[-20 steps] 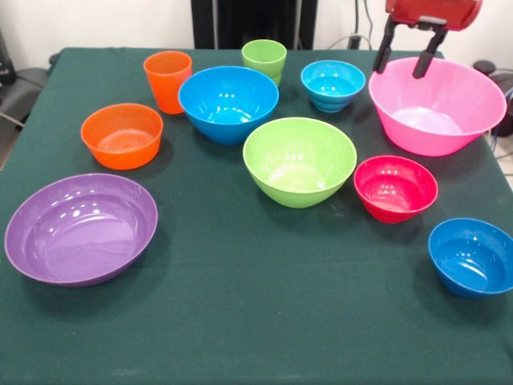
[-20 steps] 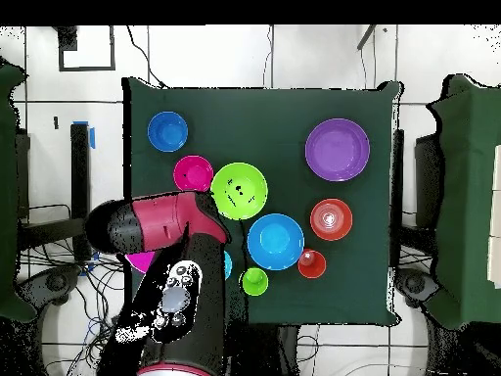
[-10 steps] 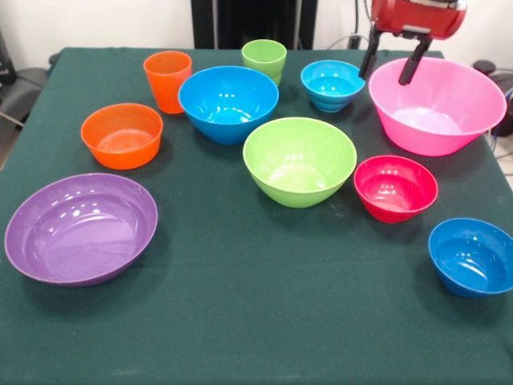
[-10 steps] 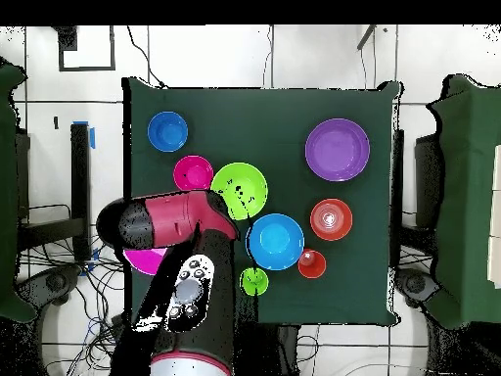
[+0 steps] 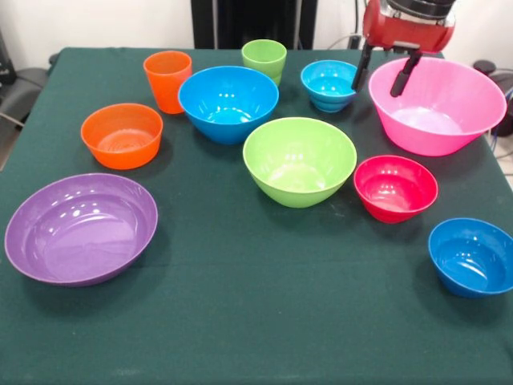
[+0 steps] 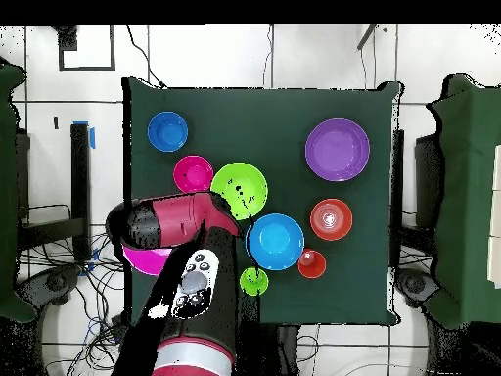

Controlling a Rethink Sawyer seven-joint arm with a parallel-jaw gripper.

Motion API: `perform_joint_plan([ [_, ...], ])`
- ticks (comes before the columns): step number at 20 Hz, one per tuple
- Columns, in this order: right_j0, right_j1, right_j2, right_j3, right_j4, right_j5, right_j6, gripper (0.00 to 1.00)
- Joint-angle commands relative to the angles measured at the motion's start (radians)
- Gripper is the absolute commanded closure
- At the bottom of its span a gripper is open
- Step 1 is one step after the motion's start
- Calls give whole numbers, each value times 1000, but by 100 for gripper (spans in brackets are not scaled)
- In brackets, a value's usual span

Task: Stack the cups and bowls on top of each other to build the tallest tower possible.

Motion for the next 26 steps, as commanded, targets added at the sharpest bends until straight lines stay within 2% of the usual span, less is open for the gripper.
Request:
perform_joint_plan([
  [1, 14, 102, 99, 89, -48, -178, 117, 0],
  [9, 55, 115, 56, 79, -50, -190, 103, 0],
  [15, 99, 177, -2, 23, -70, -240, 106, 0],
  [26, 170, 294, -95, -73, -52, -287, 110, 0],
])
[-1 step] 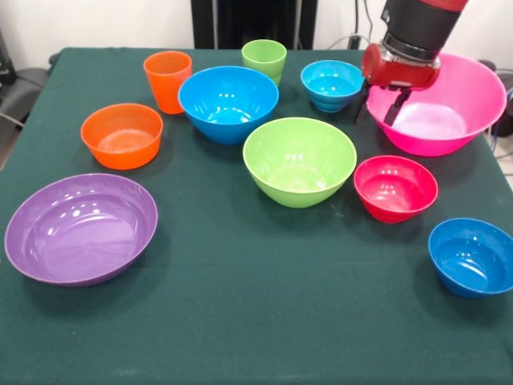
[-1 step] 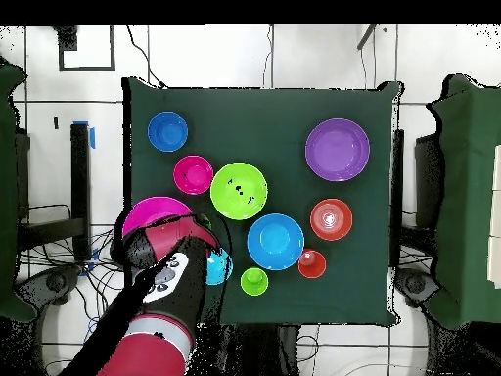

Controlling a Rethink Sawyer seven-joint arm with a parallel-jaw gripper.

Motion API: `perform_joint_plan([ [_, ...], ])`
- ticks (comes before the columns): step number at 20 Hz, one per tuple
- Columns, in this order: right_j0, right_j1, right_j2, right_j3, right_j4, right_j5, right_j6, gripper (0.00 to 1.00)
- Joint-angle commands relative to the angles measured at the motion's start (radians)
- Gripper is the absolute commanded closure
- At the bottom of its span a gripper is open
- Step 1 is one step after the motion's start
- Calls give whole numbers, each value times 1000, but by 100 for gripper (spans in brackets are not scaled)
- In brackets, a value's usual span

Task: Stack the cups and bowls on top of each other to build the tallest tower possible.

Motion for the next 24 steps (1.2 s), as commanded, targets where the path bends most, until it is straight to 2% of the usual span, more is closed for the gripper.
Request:
perform_joint_plan([
  [1, 37, 112, -5, -93, -51, -61, 111, 0],
  [6, 41, 155, -17, -107, -37, -108, 117, 0],
  [14, 32, 135, -3, -89, -21, -102, 107, 0],
  [19, 11, 106, 24, -71, -21, -87, 91, 0],
  [24, -5, 36, 53, -38, -18, -27, 68, 0],
])
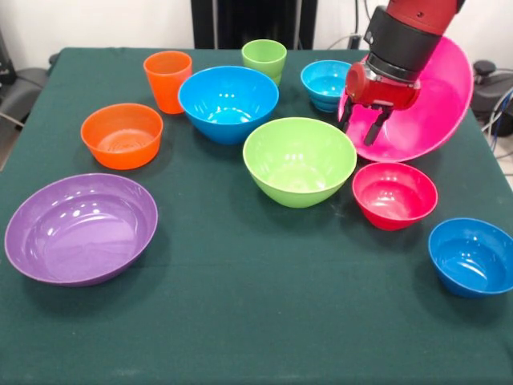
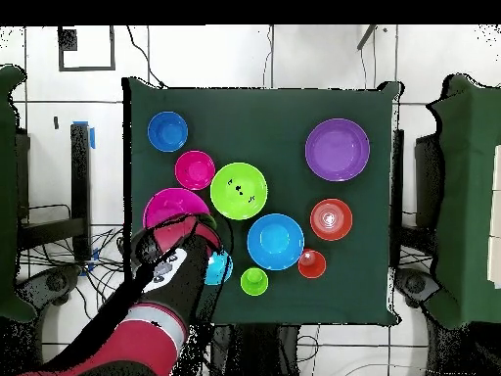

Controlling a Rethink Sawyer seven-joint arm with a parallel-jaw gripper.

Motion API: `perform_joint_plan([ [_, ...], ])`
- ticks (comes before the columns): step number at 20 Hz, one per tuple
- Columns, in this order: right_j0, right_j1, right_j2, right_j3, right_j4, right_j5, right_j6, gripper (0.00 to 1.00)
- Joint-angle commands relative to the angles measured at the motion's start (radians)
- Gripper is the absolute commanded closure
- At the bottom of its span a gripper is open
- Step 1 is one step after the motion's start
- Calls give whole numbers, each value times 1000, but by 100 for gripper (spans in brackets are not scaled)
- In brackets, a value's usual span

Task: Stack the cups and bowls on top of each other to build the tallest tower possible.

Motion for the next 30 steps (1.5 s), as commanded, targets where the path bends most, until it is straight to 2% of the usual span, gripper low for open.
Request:
perform_joint_plan([
  [1, -29, -59, 116, 9, -17, 56, 65, 0],
  [9, -44, -100, 138, 26, -19, 95, 48, 0],
  [30, -80, -99, 171, 26, -37, 86, 30, 0],
])
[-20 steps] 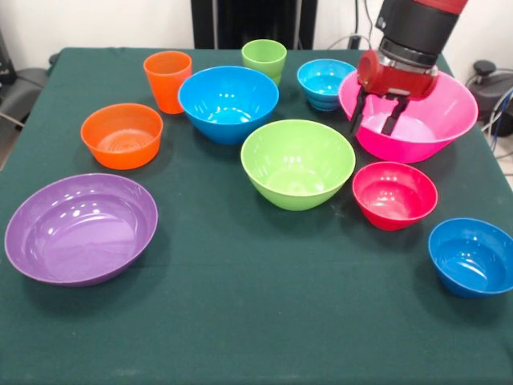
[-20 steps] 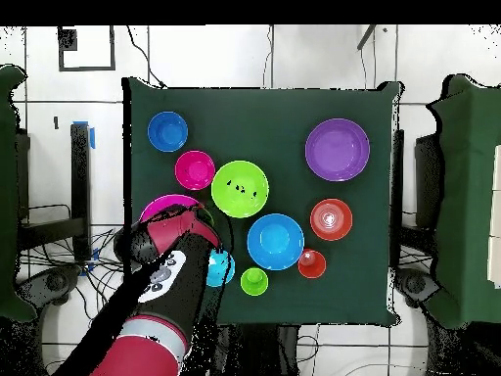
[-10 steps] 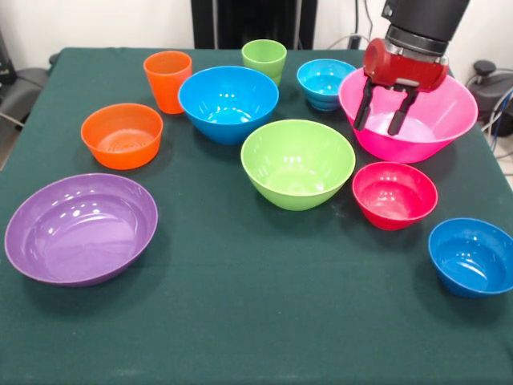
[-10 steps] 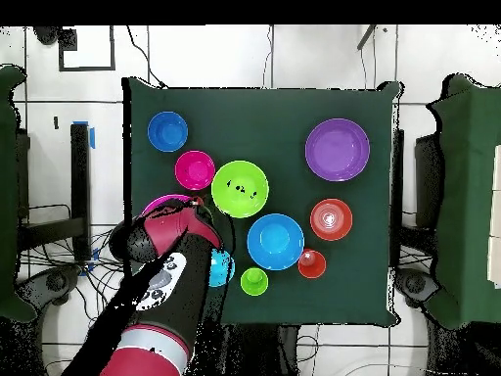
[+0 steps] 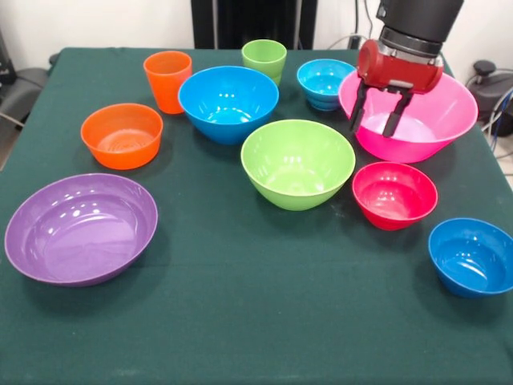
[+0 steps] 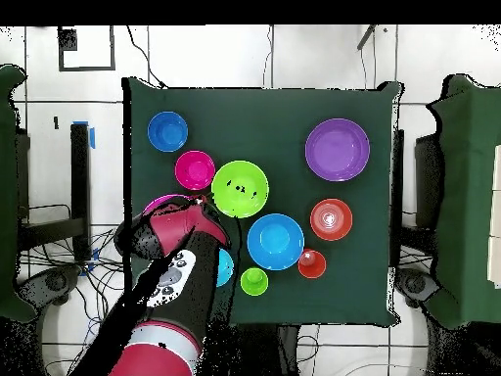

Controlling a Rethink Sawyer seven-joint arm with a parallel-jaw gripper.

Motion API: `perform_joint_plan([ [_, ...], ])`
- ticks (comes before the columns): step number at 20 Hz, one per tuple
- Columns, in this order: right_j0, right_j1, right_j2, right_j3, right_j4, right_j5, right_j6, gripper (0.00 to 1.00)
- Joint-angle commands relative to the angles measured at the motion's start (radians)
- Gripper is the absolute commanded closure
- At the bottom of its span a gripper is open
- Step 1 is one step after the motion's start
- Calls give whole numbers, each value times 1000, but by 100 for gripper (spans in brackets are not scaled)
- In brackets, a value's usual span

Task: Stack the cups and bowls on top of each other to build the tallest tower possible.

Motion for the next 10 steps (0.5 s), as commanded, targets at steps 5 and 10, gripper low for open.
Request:
perform_joint_plan([
  [5, -46, 56, 157, 11, -52, 45, 23, 0],
  [10, -48, 60, 157, 8, -60, 41, 18, 0],
])
